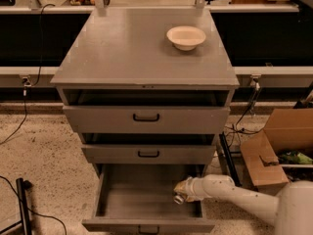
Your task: Pick redbull can from bottom drawer and place on counter
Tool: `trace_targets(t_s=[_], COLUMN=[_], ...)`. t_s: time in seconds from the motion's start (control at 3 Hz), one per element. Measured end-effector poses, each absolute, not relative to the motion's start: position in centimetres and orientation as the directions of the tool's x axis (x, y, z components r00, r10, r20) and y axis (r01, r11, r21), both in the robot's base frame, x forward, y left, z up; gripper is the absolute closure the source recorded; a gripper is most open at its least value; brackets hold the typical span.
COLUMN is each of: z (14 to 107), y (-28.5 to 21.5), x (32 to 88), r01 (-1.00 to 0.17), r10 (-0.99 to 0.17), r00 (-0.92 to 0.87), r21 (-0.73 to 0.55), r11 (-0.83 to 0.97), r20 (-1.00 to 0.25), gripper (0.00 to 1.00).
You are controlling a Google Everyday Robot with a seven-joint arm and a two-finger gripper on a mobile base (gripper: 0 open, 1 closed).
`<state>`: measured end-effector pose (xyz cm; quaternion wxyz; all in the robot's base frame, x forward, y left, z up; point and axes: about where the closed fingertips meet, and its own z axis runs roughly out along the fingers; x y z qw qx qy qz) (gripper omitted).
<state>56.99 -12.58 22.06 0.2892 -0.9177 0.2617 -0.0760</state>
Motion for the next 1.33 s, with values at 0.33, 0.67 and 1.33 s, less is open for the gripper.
trace_targets(t_s=[0.33,0.67,1.33], z=[24.4,24.4,31.3], y=[-12.2,-12.2,-12.7], x=[56.2,56.2,53.2], r01=[-0.455,-0.455,-0.413], r10=[-0.539,-0.539,-0.460], r00=[0.840,0.840,0.865], r21=[-0.627,-0.627,-0.805], r11=[-0.632,-0.632,-0.426], r20=[-0.066,-0.066,-0.201], gripper=[1.00,1.00,1.00])
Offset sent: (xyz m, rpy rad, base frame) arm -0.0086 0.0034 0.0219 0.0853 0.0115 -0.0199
